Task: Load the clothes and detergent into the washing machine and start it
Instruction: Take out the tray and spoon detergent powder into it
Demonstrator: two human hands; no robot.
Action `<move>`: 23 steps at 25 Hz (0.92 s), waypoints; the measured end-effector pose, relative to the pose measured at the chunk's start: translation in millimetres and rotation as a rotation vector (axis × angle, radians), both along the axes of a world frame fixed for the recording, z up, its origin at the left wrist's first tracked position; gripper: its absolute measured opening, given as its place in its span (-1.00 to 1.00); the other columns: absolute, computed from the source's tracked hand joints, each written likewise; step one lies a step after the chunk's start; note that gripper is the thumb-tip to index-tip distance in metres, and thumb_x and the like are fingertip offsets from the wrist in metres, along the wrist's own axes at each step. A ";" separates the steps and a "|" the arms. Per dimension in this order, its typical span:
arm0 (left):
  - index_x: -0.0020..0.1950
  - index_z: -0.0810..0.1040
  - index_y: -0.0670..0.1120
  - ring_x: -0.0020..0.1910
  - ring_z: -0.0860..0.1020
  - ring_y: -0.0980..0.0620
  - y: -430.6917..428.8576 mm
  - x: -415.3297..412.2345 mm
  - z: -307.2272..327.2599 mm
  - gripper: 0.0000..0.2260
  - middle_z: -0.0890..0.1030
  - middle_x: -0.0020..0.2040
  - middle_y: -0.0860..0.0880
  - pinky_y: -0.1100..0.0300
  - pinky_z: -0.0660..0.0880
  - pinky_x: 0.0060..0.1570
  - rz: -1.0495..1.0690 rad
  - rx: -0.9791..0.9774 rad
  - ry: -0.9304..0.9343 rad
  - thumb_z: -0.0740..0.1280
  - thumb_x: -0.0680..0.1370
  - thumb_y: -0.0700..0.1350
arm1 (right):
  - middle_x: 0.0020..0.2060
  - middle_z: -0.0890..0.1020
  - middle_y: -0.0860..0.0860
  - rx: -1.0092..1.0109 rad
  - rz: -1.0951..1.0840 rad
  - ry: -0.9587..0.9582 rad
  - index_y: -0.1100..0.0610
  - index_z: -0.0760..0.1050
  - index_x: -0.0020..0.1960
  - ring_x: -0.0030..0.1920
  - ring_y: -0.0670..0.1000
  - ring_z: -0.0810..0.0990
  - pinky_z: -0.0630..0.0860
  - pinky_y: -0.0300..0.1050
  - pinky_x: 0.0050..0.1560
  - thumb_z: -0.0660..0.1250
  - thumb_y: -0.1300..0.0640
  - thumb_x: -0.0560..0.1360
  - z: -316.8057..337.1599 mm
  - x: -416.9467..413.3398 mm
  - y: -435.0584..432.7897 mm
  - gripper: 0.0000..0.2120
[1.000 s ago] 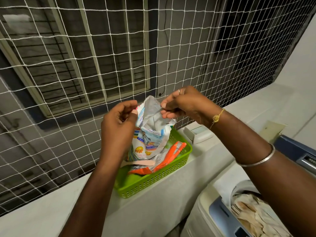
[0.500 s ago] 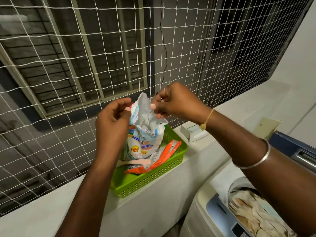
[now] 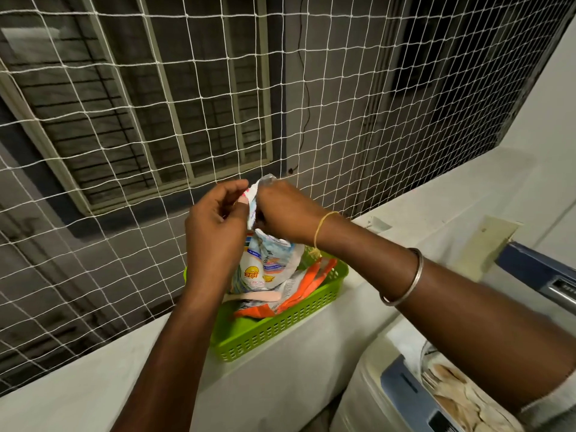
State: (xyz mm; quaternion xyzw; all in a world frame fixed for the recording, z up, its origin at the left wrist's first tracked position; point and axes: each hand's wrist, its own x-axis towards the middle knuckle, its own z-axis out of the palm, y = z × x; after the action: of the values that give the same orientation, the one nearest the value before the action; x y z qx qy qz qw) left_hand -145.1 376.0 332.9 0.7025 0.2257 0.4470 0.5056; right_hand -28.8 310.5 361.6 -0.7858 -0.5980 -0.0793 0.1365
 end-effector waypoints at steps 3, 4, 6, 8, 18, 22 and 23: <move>0.19 0.66 0.04 0.07 0.65 0.19 1.8 -0.4 -1.5 -0.73 0.70 0.06 0.12 0.21 0.59 0.06 -0.006 -0.017 0.000 0.33 0.58 -0.25 | -0.46 0.41 -0.10 -0.032 -0.081 0.259 0.03 0.37 -0.45 -0.41 -0.03 0.41 0.35 -0.18 -0.31 0.45 0.22 0.43 3.1 4.3 -6.6 -0.64; 0.19 0.66 0.05 0.08 0.65 0.19 1.8 -0.9 -1.9 -0.73 0.70 0.07 0.13 0.18 0.59 0.07 -0.006 -0.019 0.005 0.33 0.58 -0.24 | -0.49 0.46 -0.10 -0.035 -0.121 0.342 0.06 0.41 -0.47 -0.43 -0.07 0.45 0.39 -0.18 -0.34 0.47 0.20 0.41 2.8 8.9 -7.5 -0.64; 0.18 0.66 0.07 0.08 0.65 0.19 1.7 -0.8 -2.4 -0.74 0.70 0.07 0.13 0.18 0.58 0.05 -0.004 -0.029 0.010 0.33 0.59 -0.22 | -0.42 0.65 0.04 -0.002 -0.177 0.568 0.19 0.61 -0.33 -0.37 0.00 0.65 0.61 -0.11 -0.30 0.50 0.19 0.42 4.2 15.3 -12.6 -0.82; 0.18 0.66 0.06 0.07 0.65 0.20 0.9 0.3 -2.3 -0.76 0.70 0.07 0.13 0.22 0.58 0.02 0.001 -0.051 -0.001 0.34 0.60 -0.21 | -0.29 0.71 0.20 0.083 -0.198 0.895 0.36 0.63 -0.15 -0.33 0.07 0.71 0.67 -0.12 -0.26 0.46 0.24 0.50 9.1 17.1 -20.7 -0.84; 0.19 0.66 -0.04 0.05 0.64 0.23 -3.7 7.4 5.6 -0.79 0.70 0.05 0.11 0.47 0.51 -0.08 -0.003 -0.077 -0.071 0.34 0.60 -0.22 | -0.29 0.67 0.23 0.433 -0.253 1.323 0.47 0.53 0.01 -0.45 -0.02 0.66 0.60 -0.27 -0.45 0.44 0.28 0.52 40.3 31.4 -71.8 -0.77; 0.19 0.66 -0.02 0.07 0.64 0.22 -4.6 8.6 7.9 -0.78 0.70 0.08 0.10 0.44 0.53 -0.07 -0.008 -0.077 -0.068 0.33 0.60 -0.20 | -0.31 0.67 0.22 0.497 -0.243 1.381 0.49 0.53 0.06 -0.45 -0.01 0.66 0.59 -0.27 -0.45 0.43 0.28 0.51 41.9 37.6 -78.9 -0.73; 0.19 0.66 -0.02 0.08 0.64 0.21 -4.6 9.3 8.2 -0.78 0.70 0.08 0.10 0.41 0.54 -0.05 -0.006 -0.075 -0.065 0.33 0.60 -0.20 | -0.33 0.67 0.21 0.508 -0.244 1.392 0.48 0.54 0.05 -0.44 0.00 0.67 0.59 -0.27 -0.45 0.44 0.28 0.51 41.2 39.2 -80.5 -0.74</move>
State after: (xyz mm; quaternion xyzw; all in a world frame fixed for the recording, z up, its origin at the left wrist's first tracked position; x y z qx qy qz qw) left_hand -135.9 371.4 341.1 0.6689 0.2237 0.4592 0.5401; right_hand 10.3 230.0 402.9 -0.6594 -0.2457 0.2860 0.6504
